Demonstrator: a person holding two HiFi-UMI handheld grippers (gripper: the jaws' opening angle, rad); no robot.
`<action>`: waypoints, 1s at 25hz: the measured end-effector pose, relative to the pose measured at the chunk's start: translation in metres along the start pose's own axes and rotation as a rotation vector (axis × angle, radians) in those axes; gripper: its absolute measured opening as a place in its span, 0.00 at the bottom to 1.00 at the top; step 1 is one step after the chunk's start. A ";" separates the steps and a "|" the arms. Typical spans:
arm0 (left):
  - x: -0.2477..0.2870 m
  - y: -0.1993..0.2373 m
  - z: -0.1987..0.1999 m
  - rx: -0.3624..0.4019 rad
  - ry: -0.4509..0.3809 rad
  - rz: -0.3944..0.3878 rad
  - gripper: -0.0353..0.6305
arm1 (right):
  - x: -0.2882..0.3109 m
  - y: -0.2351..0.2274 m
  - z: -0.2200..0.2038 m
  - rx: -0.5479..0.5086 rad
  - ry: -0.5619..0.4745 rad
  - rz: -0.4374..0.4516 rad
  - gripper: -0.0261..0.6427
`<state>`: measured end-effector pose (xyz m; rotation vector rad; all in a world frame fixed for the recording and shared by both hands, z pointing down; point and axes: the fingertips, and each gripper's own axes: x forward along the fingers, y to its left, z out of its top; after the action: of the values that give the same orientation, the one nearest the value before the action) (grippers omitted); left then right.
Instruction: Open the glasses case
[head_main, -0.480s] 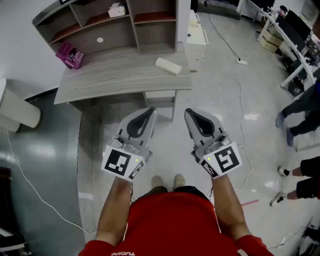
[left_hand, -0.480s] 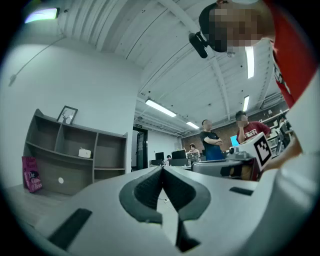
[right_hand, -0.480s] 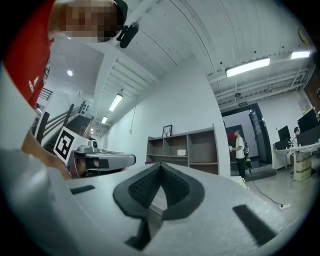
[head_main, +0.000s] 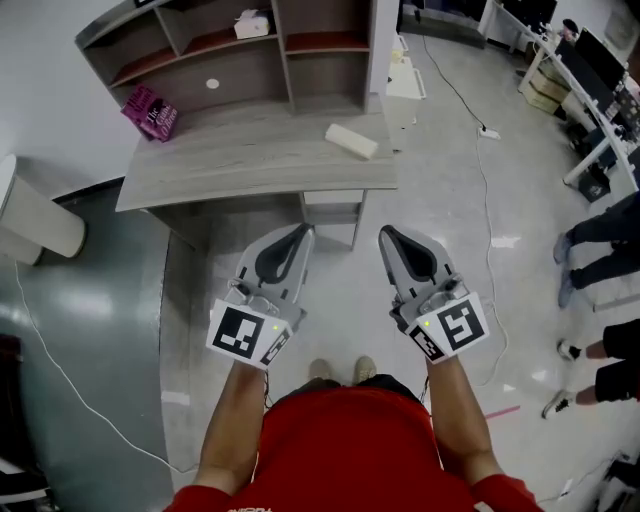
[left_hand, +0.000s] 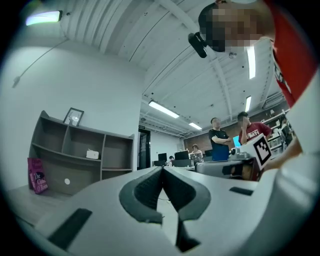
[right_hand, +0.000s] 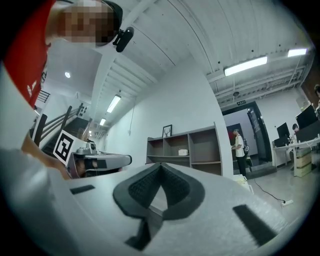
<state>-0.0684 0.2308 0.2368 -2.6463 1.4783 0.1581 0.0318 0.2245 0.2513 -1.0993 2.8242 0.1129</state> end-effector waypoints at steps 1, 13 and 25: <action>-0.002 0.005 -0.001 -0.003 -0.003 -0.001 0.06 | 0.004 0.002 -0.001 -0.002 0.003 -0.003 0.04; -0.016 0.072 -0.018 -0.041 -0.022 -0.026 0.06 | 0.050 0.022 -0.020 -0.042 0.045 -0.062 0.04; 0.030 0.118 -0.044 -0.033 -0.002 -0.006 0.06 | 0.102 -0.024 -0.047 -0.038 0.056 -0.055 0.04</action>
<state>-0.1517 0.1379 0.2707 -2.6747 1.4803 0.1857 -0.0299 0.1339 0.2846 -1.2052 2.8495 0.1336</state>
